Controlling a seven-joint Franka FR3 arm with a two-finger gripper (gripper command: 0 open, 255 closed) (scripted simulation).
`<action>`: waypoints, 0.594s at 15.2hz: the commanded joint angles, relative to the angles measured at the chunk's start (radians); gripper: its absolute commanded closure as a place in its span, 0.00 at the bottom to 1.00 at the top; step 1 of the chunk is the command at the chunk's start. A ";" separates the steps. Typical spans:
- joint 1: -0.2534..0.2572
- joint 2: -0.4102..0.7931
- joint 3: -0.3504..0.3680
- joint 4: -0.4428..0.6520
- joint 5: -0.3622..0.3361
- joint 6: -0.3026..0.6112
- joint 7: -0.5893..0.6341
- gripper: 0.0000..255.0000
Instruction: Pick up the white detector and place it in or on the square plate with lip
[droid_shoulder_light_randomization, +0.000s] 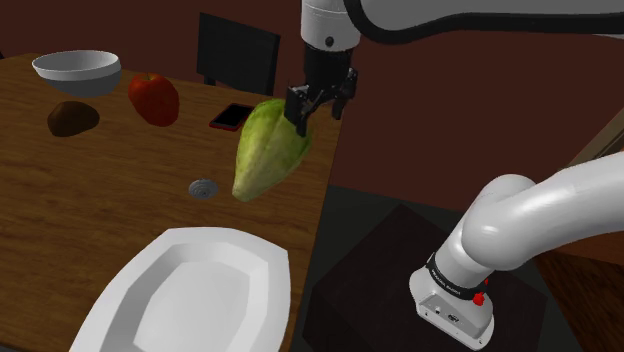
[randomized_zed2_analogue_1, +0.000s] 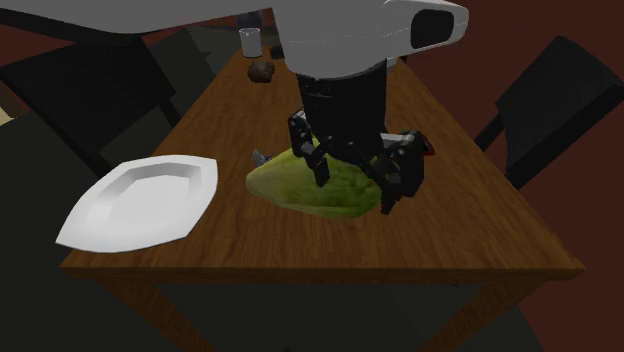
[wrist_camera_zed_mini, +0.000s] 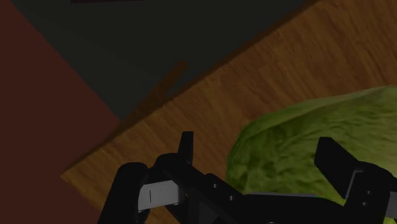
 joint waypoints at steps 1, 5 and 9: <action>-0.005 0.065 0.059 0.028 0.010 0.010 0.080 0.00; -0.030 0.182 0.171 0.124 -0.002 0.024 0.233 0.00; -0.059 0.332 0.291 0.245 -0.057 0.028 0.404 0.00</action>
